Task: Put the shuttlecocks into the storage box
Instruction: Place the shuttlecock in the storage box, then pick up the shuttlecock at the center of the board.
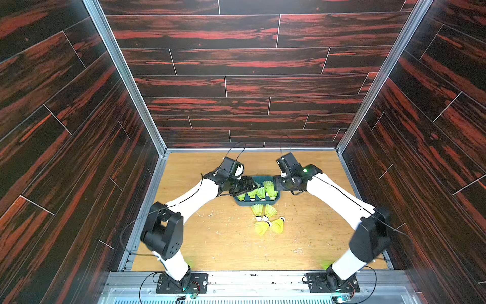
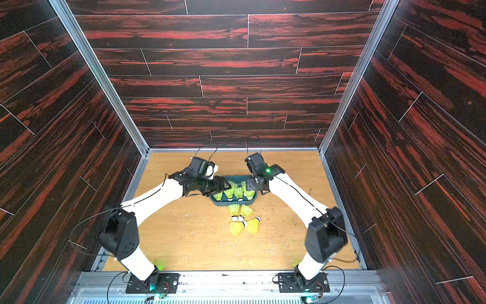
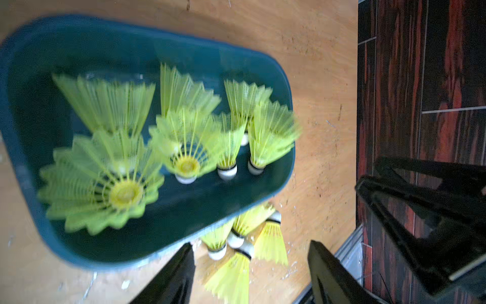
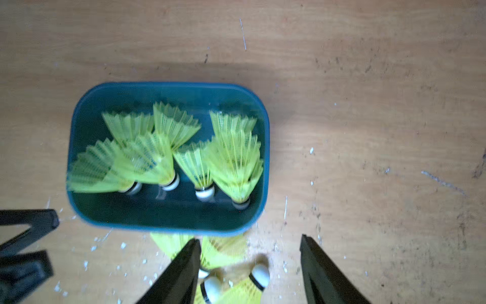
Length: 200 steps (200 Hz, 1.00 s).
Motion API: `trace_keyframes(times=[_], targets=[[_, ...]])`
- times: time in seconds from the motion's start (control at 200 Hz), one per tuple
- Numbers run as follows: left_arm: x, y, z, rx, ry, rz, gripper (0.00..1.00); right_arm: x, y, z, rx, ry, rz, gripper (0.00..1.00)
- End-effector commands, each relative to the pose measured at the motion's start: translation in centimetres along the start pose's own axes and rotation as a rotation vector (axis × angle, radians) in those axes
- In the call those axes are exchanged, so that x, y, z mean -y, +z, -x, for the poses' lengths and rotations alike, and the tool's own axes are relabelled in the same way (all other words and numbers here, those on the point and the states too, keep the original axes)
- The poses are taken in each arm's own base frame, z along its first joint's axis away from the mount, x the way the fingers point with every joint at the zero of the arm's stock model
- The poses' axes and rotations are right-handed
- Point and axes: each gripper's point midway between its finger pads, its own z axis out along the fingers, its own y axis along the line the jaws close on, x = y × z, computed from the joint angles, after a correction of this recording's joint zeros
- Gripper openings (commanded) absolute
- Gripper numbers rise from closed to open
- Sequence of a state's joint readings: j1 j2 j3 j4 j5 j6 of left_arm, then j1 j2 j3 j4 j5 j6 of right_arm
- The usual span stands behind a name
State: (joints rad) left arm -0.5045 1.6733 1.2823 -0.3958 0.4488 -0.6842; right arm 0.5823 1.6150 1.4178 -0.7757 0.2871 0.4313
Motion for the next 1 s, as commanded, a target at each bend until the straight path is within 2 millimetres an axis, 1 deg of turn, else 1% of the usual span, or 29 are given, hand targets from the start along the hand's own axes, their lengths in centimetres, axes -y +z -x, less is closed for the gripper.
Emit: trace_keyframes(times=[0.0, 0.13, 0.271, 0.346, 0.476, 0.561, 0.661, 0.757, 0.777, 0.872, 0.922, 0.997], targets=[[0.6, -1.4, -1.1, 0.022, 0.011, -0.003, 0.72, 0.2, -0.5, -1.5, -0.014, 0.029, 0.030, 0.63], [0.4, -1.7, -2.2, 0.031, 0.003, -0.001, 0.72, 0.5, -0.6, -3.9, -0.044, 0.044, 0.039, 0.62], [0.1, -2.1, -3.3, 0.046, -0.013, 0.007, 0.71, 0.2, -0.7, -5.4, -0.056, 0.044, 0.050, 0.61], [-0.1, -2.2, -4.0, 0.057, -0.023, 0.015, 0.71, -0.4, -0.7, -6.1, -0.067, 0.037, 0.066, 0.61], [-0.3, -1.6, -5.6, 0.076, -0.056, 0.019, 0.69, -2.0, -0.7, -7.4, -0.082, 0.009, 0.107, 0.62], [-0.4, -0.8, -6.8, 0.094, -0.082, 0.027, 0.68, -3.2, -1.0, -8.2, -0.096, 0.001, 0.165, 0.69], [-0.7, 0.1, -7.7, 0.130, -0.121, 0.043, 0.67, -4.3, -1.3, -9.3, -0.120, -0.003, 0.251, 0.81], [-1.3, 1.0, -8.3, 0.155, -0.138, 0.073, 0.66, -4.7, -1.7, -10.0, -0.137, -0.016, 0.298, 0.93], [-1.5, 1.2, -8.3, 0.156, -0.140, 0.082, 0.65, -4.8, -1.8, -10.2, -0.142, -0.022, 0.306, 0.98], [-2.5, 2.2, -9.0, 0.154, -0.145, 0.124, 0.64, -4.5, -1.7, -10.7, -0.157, -0.036, 0.296, 0.98], [-3.2, 2.5, -9.1, 0.163, -0.153, 0.146, 0.63, -4.2, -1.7, -10.6, -0.150, -0.039, 0.279, 0.98], [-3.6, 3.1, -9.2, 0.176, -0.172, 0.148, 0.62, -3.9, -2.0, -10.2, -0.140, -0.038, 0.272, 0.98]])
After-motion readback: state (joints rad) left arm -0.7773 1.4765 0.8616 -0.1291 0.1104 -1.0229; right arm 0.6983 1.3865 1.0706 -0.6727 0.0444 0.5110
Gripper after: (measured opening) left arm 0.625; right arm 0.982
